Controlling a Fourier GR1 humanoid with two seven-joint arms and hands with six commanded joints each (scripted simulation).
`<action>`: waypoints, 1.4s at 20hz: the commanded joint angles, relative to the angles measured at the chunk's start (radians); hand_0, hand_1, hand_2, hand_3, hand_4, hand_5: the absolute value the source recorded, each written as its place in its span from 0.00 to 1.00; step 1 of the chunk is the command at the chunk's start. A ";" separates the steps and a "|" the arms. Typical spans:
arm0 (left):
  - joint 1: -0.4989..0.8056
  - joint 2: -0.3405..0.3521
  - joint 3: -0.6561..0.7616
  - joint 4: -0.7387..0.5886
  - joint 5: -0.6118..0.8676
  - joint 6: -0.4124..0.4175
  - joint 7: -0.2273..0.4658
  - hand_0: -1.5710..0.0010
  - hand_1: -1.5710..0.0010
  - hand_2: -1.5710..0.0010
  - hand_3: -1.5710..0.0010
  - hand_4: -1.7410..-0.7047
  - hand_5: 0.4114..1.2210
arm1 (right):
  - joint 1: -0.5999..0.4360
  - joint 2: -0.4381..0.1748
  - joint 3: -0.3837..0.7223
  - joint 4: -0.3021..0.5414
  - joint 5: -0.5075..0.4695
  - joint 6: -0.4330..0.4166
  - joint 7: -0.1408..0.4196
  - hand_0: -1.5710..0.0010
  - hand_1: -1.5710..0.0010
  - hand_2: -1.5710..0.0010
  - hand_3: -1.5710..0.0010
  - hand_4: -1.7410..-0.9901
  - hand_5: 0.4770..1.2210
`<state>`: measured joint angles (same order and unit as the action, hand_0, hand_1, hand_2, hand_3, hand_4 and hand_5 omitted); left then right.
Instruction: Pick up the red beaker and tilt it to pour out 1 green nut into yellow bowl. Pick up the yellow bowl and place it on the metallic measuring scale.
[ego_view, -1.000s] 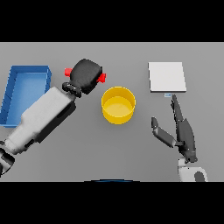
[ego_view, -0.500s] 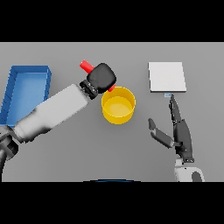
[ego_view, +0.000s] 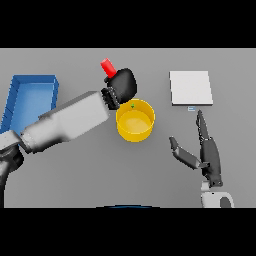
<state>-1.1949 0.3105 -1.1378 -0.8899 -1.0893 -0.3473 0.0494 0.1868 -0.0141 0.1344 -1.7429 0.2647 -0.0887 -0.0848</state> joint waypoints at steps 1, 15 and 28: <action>-0.018 0.000 -0.017 0.005 -0.008 -0.012 -0.014 0.00 0.00 0.00 0.00 0.00 1.00 | -0.007 0.000 0.002 0.001 0.020 -0.015 0.010 1.00 1.00 1.00 1.00 0.65 0.14; -0.239 0.043 -0.117 0.070 -0.022 0.023 -0.130 0.00 0.00 0.00 0.05 0.01 1.00 | -0.018 0.005 0.009 0.028 0.049 -0.034 -0.020 1.00 1.00 1.00 1.00 0.72 0.15; -0.332 0.230 0.390 0.430 0.478 0.157 0.072 0.00 0.00 0.01 0.13 0.01 1.00 | -0.032 0.001 -0.006 0.038 -0.033 0.019 -0.046 1.00 1.00 1.00 1.00 0.69 0.15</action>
<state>-1.5260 0.5419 -0.7489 -0.4592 -0.6085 -0.1915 0.1220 0.1554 -0.0131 0.1283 -1.7044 0.2318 -0.0694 -0.1308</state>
